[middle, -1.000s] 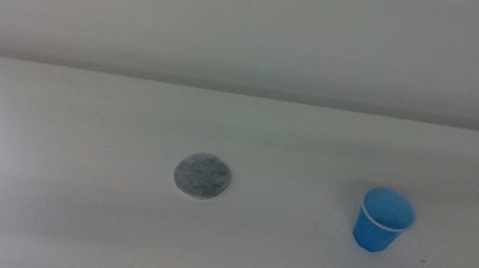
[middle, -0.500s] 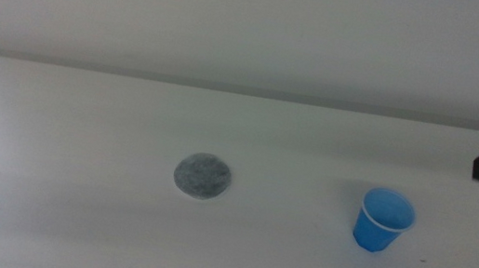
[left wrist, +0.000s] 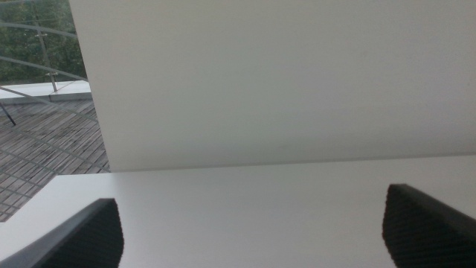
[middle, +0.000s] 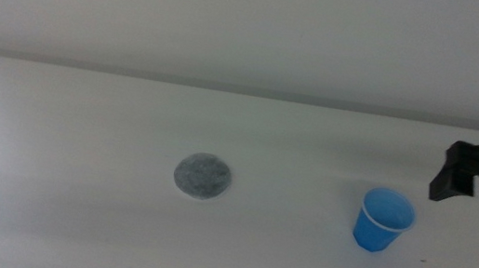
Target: Place an empty cup on a cup mat.
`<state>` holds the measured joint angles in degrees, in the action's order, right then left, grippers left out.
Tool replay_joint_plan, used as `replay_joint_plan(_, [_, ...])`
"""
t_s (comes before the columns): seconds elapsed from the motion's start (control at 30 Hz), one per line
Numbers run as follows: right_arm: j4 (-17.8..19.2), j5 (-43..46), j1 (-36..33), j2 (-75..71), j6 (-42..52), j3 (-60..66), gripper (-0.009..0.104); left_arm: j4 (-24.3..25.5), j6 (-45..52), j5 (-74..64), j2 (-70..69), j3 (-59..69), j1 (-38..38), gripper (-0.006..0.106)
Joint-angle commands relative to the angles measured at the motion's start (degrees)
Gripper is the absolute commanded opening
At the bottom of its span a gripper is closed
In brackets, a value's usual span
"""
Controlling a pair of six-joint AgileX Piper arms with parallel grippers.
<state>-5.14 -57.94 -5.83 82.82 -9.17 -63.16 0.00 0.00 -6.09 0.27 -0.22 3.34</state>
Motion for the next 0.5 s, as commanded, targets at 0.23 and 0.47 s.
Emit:
replay_joint_plan(0.23, [1.1,7.9,-2.4,8.3,-4.9,0.0,0.091,0.0,0.0,0.7,-2.3,2.4,-0.5,0.094])
replay_joint_plan(0.47, [1.8,11.2,-3.5,13.2,-5.4,0.0,0.090,0.0,0.0,0.7,-2.3,2.4,-0.5,0.094])
